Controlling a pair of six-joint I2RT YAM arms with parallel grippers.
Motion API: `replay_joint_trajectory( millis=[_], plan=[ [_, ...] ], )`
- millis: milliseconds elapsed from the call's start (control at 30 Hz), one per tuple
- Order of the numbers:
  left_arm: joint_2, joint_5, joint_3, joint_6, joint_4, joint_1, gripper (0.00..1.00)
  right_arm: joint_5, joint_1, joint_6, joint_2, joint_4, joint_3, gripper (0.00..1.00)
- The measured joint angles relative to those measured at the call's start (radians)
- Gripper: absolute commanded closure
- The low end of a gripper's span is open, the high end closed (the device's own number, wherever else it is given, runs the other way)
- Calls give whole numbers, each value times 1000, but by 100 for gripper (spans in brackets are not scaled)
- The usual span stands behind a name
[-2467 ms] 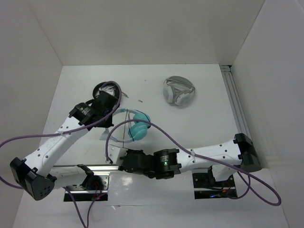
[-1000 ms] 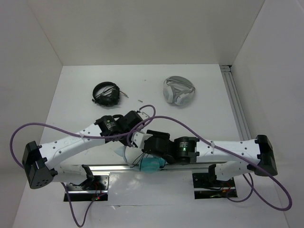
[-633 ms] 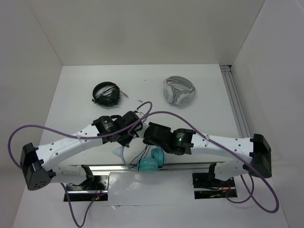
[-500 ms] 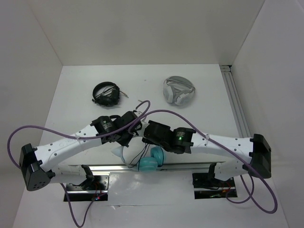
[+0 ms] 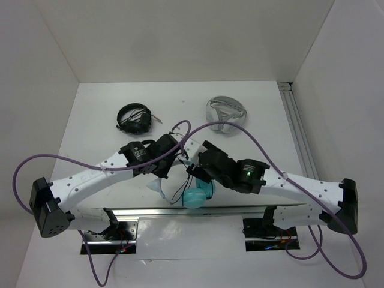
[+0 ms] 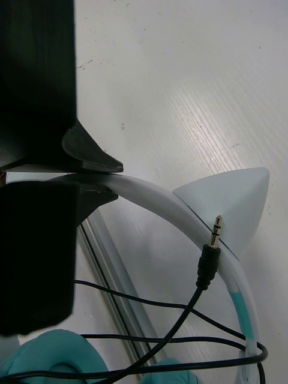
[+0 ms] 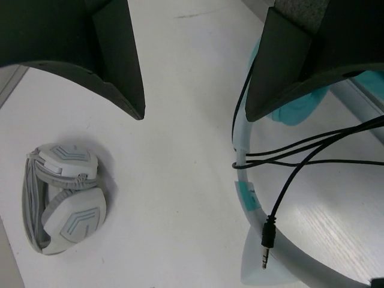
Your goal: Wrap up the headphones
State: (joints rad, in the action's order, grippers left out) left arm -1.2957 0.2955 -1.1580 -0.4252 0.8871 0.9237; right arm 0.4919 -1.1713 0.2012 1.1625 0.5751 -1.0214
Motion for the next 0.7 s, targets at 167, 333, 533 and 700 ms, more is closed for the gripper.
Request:
replay_joint_trajectory(
  millis=[167, 333, 533, 700],
  plan=[
    [-11, -7, 0, -7, 8, -92, 100, 15, 18, -75, -133, -59, 1, 19],
    [-12, -5, -2, -43, 10, -157, 100, -2, 25, -117, -264, -101, 1, 3],
    [-12, -4, -4, -80, 5, -159, 100, -18, 25, -172, -294, -101, -8, 1],
    [-12, 31, 0, -127, -29, -159, 100, 66, 25, -280, -294, -62, -80, 1]
  ],
)
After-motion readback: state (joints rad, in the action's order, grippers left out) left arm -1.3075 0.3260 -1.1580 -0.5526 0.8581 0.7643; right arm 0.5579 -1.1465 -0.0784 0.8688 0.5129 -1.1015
